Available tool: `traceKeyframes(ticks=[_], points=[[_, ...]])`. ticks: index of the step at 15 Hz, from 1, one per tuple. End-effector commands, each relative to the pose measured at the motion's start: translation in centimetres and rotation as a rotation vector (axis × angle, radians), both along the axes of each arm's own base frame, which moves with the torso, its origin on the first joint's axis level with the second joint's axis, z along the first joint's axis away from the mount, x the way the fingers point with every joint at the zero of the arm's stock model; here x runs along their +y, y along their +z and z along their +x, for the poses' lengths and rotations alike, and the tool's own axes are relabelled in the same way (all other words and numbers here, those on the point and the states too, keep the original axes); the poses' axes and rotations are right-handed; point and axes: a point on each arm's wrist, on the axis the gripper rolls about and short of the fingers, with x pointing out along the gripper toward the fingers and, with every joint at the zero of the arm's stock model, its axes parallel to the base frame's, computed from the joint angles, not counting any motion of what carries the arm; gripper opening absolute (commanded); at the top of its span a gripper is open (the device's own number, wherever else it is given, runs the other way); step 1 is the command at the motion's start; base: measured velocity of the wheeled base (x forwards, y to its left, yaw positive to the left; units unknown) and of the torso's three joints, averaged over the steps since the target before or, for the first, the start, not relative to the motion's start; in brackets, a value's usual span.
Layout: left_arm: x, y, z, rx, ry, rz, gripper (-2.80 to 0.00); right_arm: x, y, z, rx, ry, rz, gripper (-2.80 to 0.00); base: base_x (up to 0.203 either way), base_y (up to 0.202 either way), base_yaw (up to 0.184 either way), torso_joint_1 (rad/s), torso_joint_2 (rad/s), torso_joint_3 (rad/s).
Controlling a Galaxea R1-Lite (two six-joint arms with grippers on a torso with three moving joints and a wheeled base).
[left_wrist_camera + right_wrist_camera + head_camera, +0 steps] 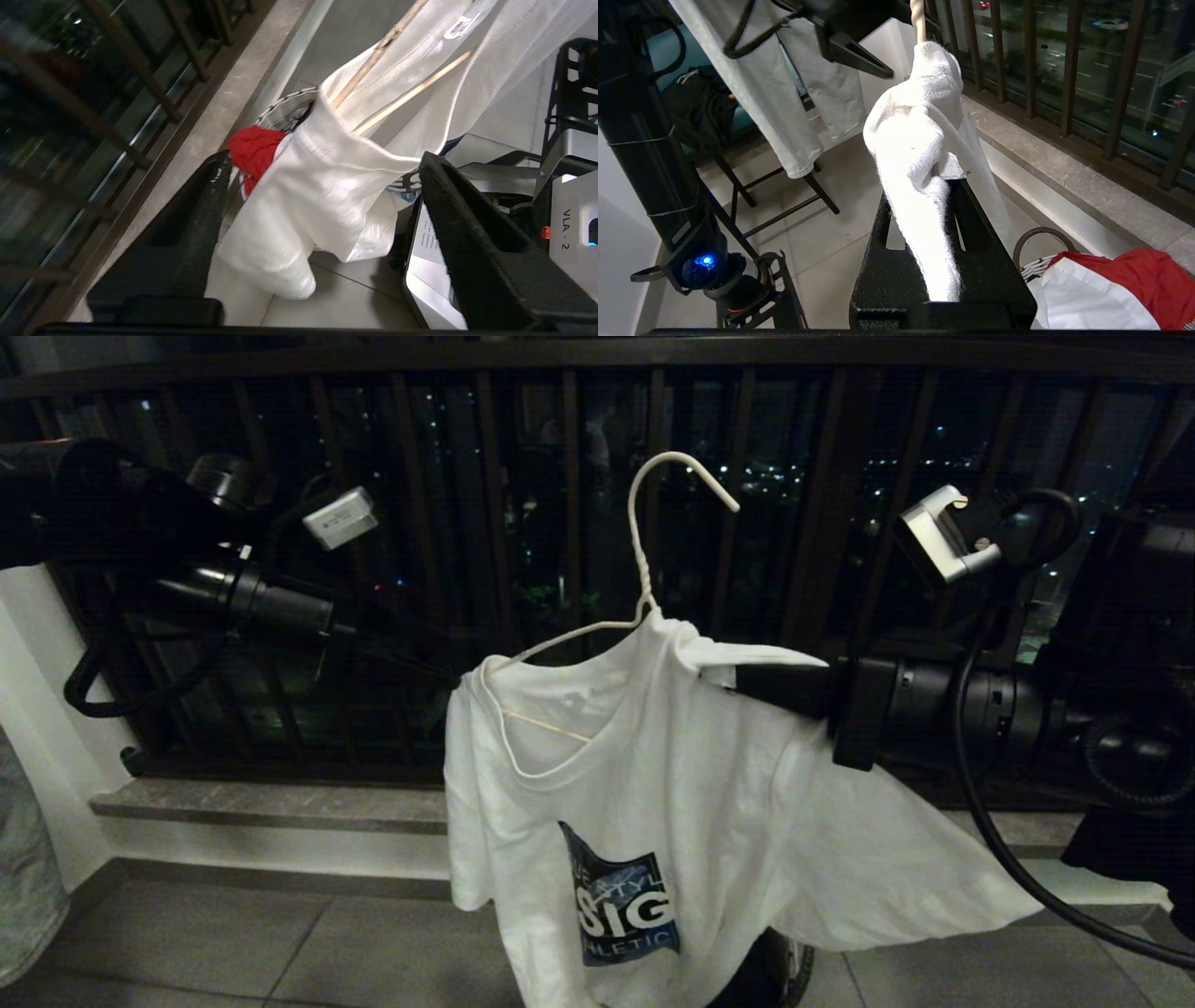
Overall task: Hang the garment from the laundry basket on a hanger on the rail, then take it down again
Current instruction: Hang the clothes on the clothes rack
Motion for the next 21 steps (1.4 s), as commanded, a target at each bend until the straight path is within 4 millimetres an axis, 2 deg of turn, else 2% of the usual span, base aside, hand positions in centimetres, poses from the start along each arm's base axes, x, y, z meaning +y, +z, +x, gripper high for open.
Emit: traceKeyframes(ticks=[1,5,14,21], points=[[-0.5,-1.1,1.1,0.006,-0.018,-0.002,0.0,0.0,0.0,0.0,0.001,0.004,0.001,-2.8,0.0,0.0,0.0,0.0,0.0,0.0],[-1.8,-2.2,2.6,-0.021,-0.064,-0.027,0.0,0.1,-0.1,0.1,0.001,0.004,-0.001,-2.8,0.0,0.0,0.0,0.0,0.0,0.0],[-3.4,-1.4,1.7,-0.004,-0.172,-0.118,0.0,0.1,-0.2,0.1,0.004,0.004,-0.003,-2.8,0.0,0.0,0.0,0.0,0.0,0.0],[-5.6,-1.2,1.1,0.032,-0.229,-0.133,0.0,0.2,-0.3,0.2,0.006,0.005,-0.005,-2.8,0.0,0.0,0.0,0.0,0.0,0.0]])
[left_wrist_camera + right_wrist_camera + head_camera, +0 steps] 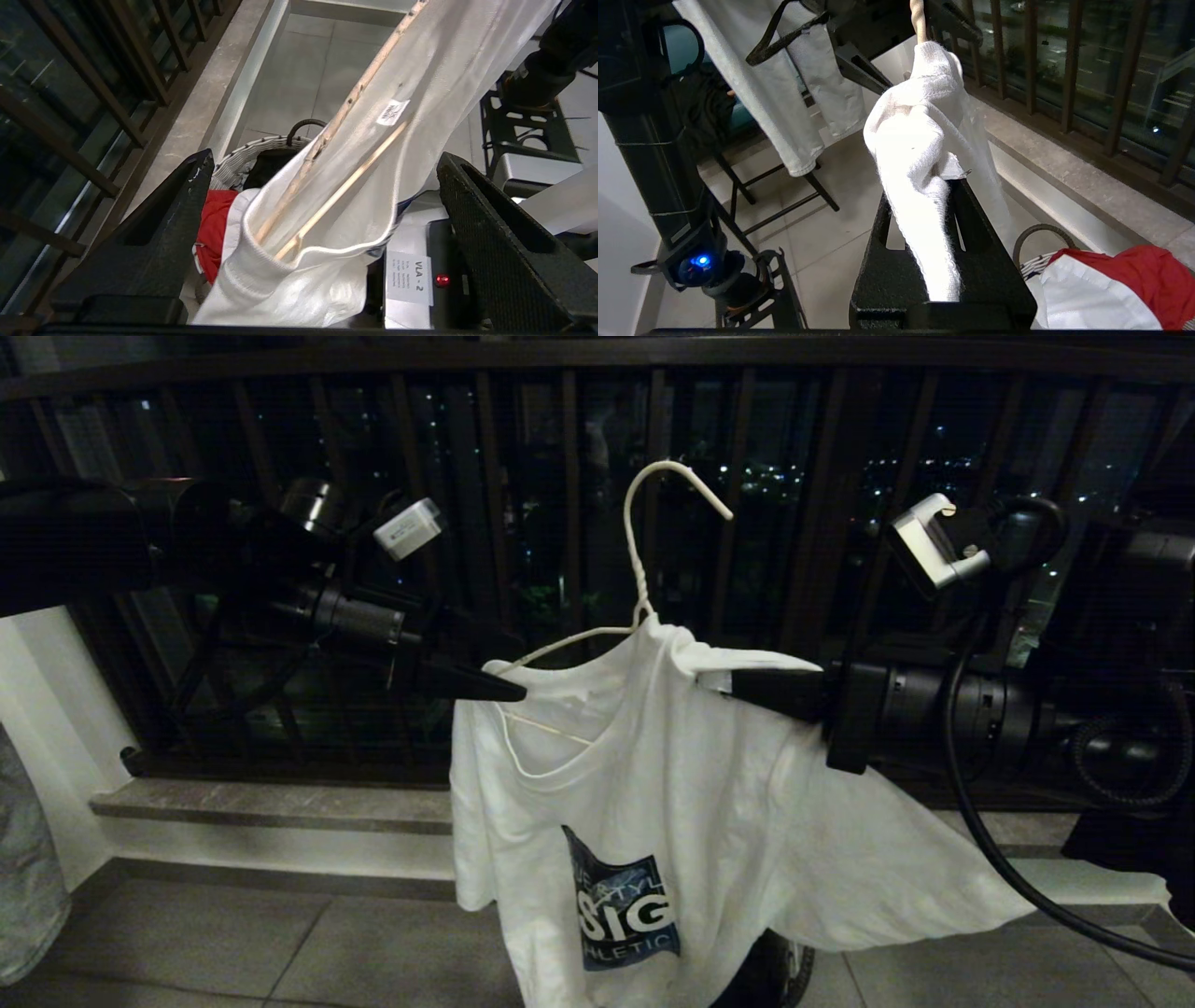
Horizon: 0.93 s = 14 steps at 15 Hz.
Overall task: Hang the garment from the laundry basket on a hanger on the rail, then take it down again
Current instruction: Hang the clothes on the clothes rack
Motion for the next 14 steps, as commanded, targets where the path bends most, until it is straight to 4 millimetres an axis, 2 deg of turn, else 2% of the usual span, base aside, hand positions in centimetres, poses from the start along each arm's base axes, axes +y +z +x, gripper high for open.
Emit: traceKeyframes(ticks=[1,4,14], points=[[-1.1,0.3,-0.6,0.01,-0.035,-0.009,0.0,0.0,0.0,0.0,0.001,0.004,0.001,-2.8,0.0,0.0,0.0,0.0,0.0,0.0],[-2.5,0.3,-0.9,0.029,-0.065,-0.01,0.0,0.0,0.0,0.0,-0.002,0.005,0.003,-2.8,0.0,0.0,0.0,0.0,0.0,0.0],[-4.0,0.2,-1.0,0.052,-0.09,-0.019,0.0,0.0,0.0,0.0,0.0,0.007,0.002,-2.8,0.0,0.0,0.0,0.0,0.0,0.0]])
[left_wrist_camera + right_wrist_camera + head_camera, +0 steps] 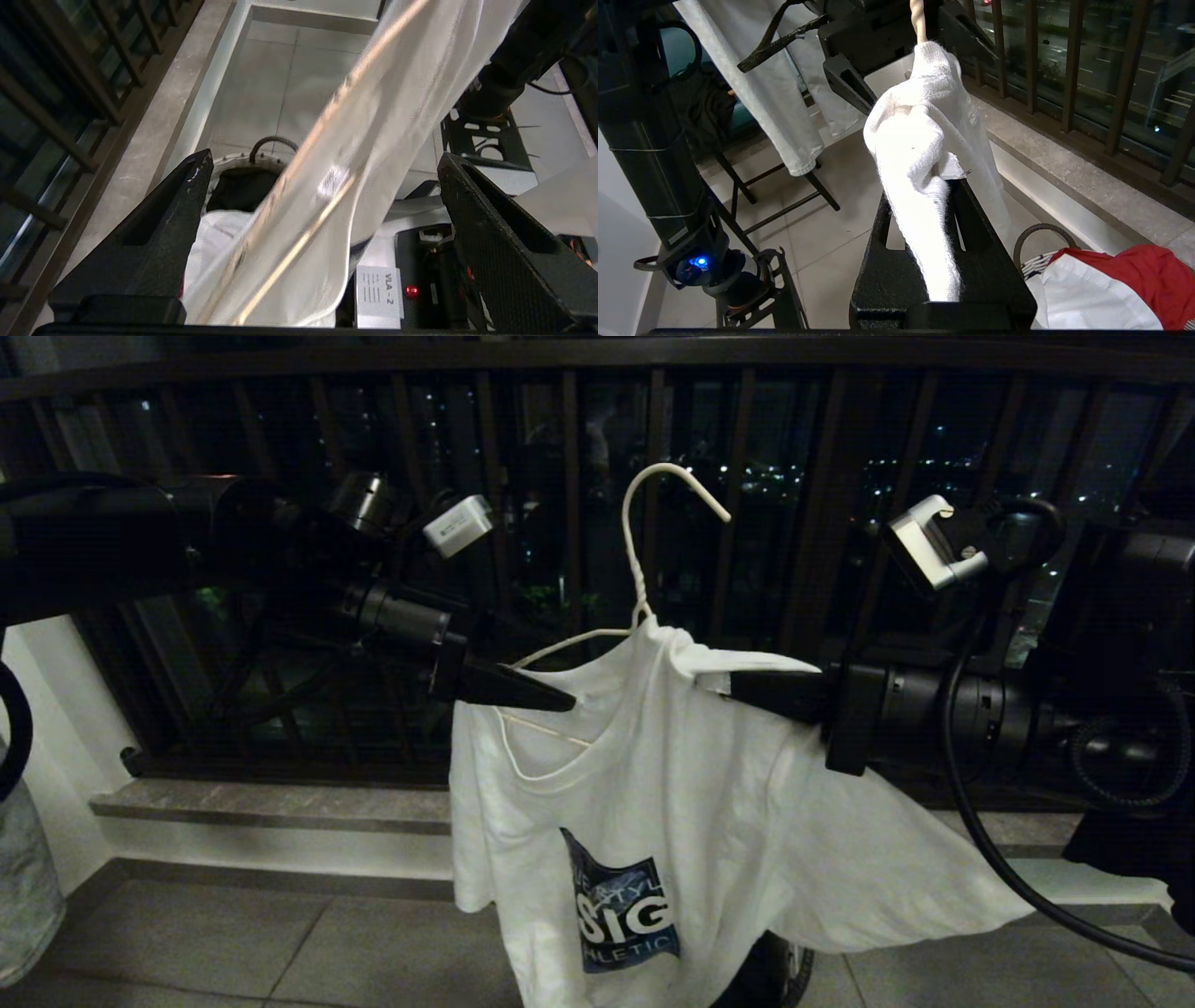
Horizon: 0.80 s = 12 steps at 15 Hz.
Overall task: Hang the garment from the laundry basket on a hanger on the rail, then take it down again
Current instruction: Hang the clothes on the clothes rack
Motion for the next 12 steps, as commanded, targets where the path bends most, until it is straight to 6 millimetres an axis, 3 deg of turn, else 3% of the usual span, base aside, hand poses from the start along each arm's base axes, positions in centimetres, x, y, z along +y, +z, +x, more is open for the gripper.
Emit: traceKeyframes(ticks=[1,12], points=[[-0.4,-0.3,0.2,0.005,-0.009,-0.004,0.0,0.0,0.1,0.0,-0.003,0.004,0.003,-2.8,0.0,0.0,0.0,0.0,0.0,0.0],[-1.9,-1.8,1.6,0.001,-0.016,-0.003,0.0,0.0,0.0,0.0,-0.001,0.004,0.002,-2.8,0.0,0.0,0.0,0.0,0.0,0.0]])
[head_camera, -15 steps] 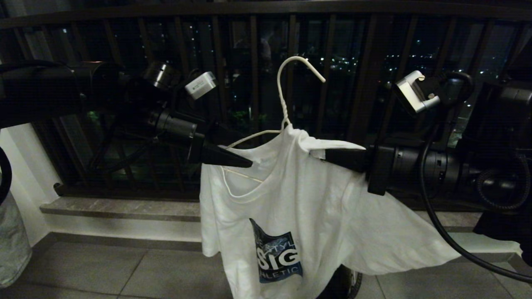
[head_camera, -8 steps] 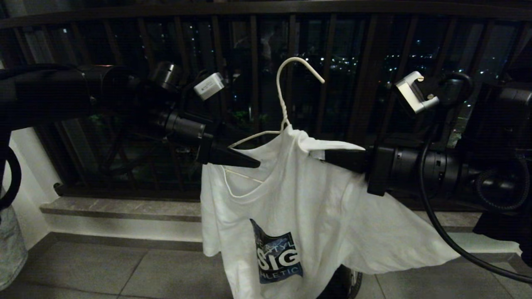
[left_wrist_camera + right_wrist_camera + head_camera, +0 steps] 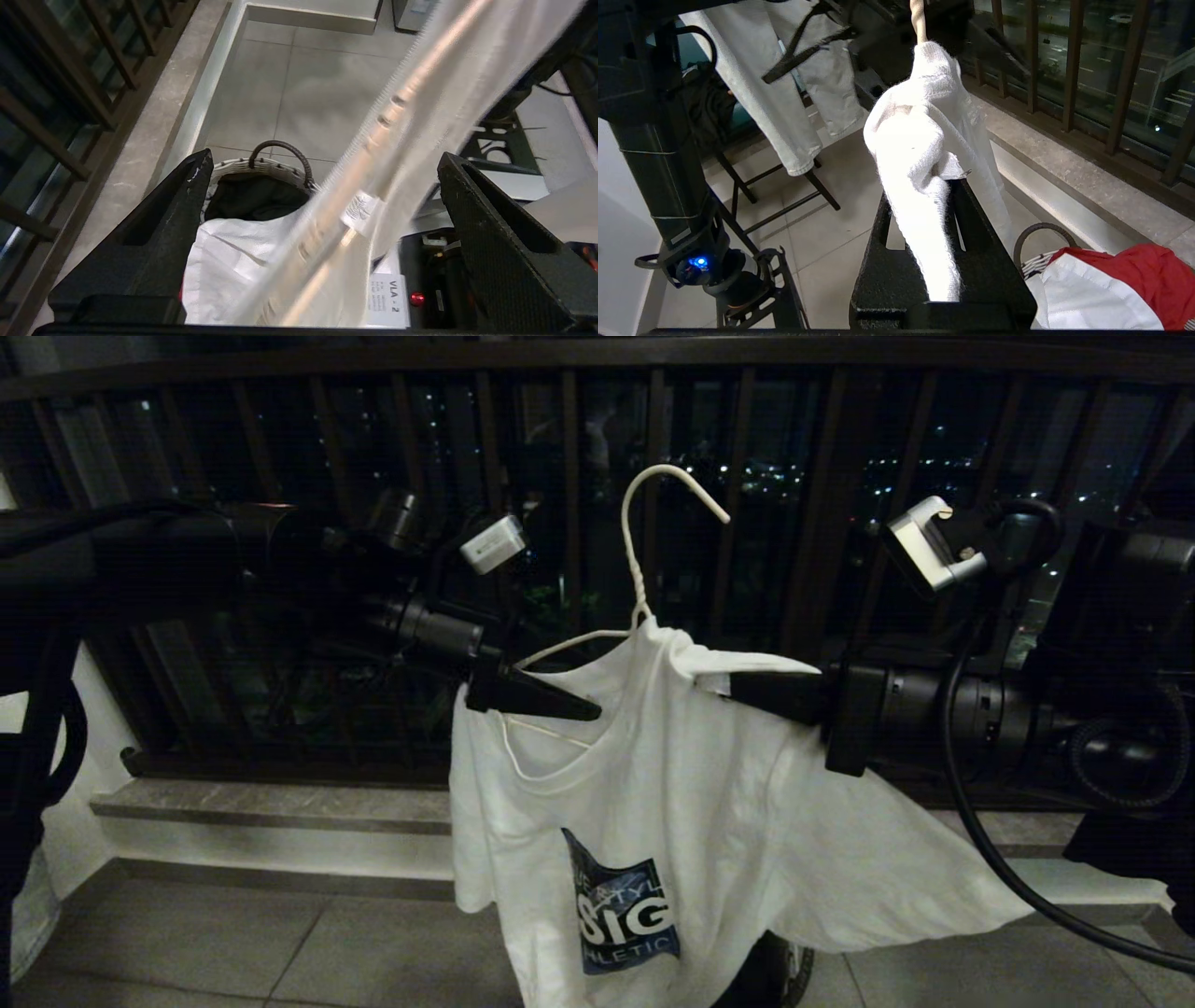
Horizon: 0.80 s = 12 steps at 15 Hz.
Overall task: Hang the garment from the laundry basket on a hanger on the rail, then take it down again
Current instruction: Hang the clothes on the clothes rack
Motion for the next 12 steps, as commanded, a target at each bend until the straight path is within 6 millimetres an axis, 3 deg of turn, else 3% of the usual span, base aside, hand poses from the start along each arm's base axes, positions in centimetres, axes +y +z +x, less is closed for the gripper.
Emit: traceKeyframes(ticks=[1,4,5,12], points=[[-0.25,-0.43,0.32,0.001,-0.006,-0.001,0.0,0.0,0.05,-0.04,-0.002,0.004,0.003,-2.8,0.0,0.0,0.0,0.0,0.0,0.0],[-0.28,-0.41,0.28,-0.001,-0.007,-0.001,0.0,0.01,0.08,-0.02,-0.004,0.004,0.004,-2.8,0.0,0.0,0.0,0.0,0.0,0.0],[-0.28,-0.42,0.27,0.0,-0.007,-0.001,-2.8,0.01,0.04,-0.03,-0.002,0.004,0.003,-2.8,0.0,0.0,0.0,0.0,0.0,0.0],[-0.25,-0.3,0.19,-0.002,-0.007,-0.002,-2.8,0.03,0.04,0.01,-0.002,0.004,0.003,-2.8,0.0,0.0,0.0,0.0,0.0,0.0]])
